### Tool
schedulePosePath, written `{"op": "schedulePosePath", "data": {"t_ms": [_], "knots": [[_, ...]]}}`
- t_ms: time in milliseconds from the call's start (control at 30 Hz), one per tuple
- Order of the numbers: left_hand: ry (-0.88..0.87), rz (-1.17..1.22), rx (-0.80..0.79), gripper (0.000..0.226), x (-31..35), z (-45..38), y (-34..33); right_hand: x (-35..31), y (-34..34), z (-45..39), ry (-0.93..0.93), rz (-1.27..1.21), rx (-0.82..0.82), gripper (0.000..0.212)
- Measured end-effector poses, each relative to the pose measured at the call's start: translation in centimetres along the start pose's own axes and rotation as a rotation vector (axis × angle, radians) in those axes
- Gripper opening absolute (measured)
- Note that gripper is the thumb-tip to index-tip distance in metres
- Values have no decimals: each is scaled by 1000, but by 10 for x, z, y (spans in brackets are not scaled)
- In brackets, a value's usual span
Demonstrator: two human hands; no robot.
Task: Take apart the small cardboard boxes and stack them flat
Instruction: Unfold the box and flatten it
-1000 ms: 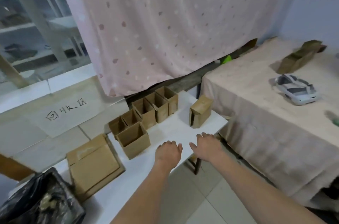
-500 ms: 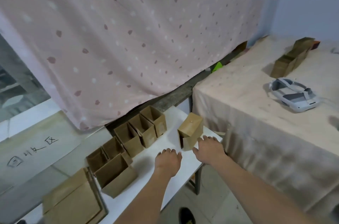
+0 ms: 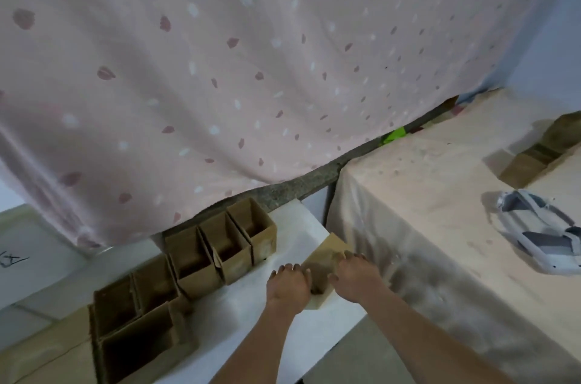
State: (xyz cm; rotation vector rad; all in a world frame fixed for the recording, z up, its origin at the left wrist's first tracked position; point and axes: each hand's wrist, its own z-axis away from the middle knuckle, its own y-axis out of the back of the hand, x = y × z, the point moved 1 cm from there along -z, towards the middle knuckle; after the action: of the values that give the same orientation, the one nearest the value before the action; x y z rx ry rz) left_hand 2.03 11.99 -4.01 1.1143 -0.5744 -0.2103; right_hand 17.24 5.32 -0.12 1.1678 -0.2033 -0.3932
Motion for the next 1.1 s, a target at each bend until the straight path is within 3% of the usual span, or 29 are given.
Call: {"op": "schedulePosePath", "data": {"t_ms": [300, 433, 700, 900, 1100], "knots": [[247, 320, -114, 33, -18, -31, -35, -5, -5, -66, 257, 172, -218, 108], [375, 400, -147, 32, -17, -37, -48, -10, -9, -84, 390, 353, -317, 120], [694, 626, -82, 45, -11, -35, -56, -17, -19, -118, 615, 633, -204, 88], [983, 868, 46, 51, -5, -31, -56, 5, 1, -147, 718, 398, -153, 99], [1141, 1103, 250, 57, 8, -25, -55, 31, 14, -171, 716, -150, -308, 113]]}}
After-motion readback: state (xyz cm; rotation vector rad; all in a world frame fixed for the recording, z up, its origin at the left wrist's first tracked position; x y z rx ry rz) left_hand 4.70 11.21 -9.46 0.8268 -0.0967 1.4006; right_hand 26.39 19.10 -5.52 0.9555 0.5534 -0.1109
